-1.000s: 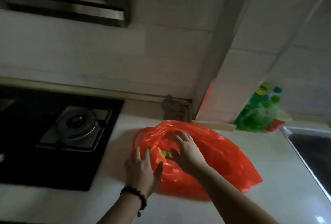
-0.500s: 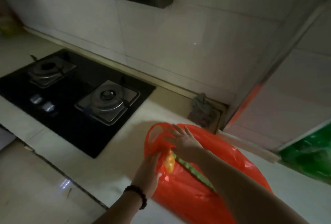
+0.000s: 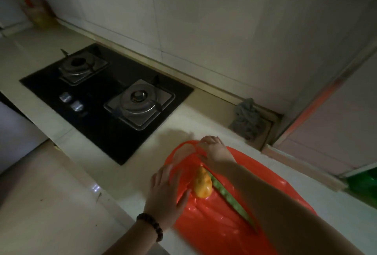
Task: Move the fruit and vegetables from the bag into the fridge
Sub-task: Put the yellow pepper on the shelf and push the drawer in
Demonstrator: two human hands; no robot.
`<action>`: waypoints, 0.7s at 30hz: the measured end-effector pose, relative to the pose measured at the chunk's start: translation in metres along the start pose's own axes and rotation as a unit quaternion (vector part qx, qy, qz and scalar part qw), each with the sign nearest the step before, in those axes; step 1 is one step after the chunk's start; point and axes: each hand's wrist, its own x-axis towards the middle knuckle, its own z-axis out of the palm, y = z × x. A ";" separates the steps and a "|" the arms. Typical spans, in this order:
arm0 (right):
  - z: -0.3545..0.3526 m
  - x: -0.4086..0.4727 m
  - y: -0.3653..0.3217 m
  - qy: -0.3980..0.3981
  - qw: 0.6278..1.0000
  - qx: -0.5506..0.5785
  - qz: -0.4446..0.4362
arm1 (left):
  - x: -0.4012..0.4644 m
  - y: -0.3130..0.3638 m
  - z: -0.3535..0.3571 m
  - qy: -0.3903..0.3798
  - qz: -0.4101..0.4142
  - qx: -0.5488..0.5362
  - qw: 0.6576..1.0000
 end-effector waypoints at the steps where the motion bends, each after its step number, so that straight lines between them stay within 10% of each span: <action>1: -0.003 -0.007 0.000 0.039 0.999 0.021 -0.007 | 0.003 0.005 -0.001 0.018 0.042 -0.021 0.999; 6: -0.010 -0.066 -0.003 0.142 0.988 0.057 0.002 | 0.027 0.034 0.005 -0.030 0.157 0.011 0.987; 21: 0.048 -0.119 -0.005 0.037 0.976 0.015 0.213 | 0.040 0.028 0.030 -0.209 0.012 0.036 0.977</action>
